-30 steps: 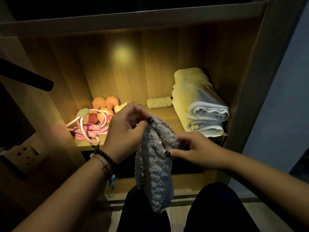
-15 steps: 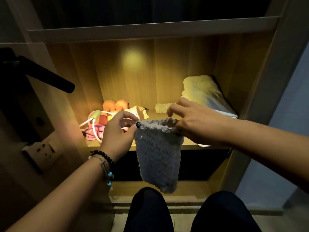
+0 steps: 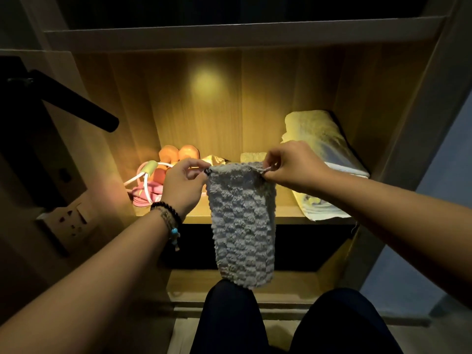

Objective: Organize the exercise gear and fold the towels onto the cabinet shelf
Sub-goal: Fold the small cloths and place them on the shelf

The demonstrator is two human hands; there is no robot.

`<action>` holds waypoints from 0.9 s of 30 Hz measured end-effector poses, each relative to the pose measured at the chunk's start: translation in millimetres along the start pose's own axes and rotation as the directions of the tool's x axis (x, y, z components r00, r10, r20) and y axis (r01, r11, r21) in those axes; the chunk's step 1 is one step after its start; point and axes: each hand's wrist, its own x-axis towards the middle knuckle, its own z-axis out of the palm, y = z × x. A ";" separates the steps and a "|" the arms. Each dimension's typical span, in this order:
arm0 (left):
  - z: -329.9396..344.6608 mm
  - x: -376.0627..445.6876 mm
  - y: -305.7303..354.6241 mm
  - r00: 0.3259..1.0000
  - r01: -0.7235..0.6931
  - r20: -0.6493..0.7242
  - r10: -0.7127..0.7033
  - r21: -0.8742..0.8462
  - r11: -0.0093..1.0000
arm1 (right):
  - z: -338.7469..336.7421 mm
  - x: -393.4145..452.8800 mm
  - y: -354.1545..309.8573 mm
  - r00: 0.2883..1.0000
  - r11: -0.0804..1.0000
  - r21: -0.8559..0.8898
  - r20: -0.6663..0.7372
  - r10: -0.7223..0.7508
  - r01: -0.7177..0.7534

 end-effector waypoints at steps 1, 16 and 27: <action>-0.1 2.6 2.1 1.000 -0.007 -0.015 0.007 0.002 1.000 | 2.5 3.0 2.8 0.999 1.000 0.028 -0.052 0.009 -0.008; -28.6 -136.1 -73.1 0.986 0.109 0.116 -0.121 0.103 0.989 | 110.9 -131.0 22.9 0.983 0.875 0.453 0.022 0.181 -0.171; -38.2 -221.1 -124.1 0.985 0.171 -0.048 -0.167 0.110 0.979 | 164.5 -222.6 16.1 0.955 0.710 0.639 0.221 0.198 -0.295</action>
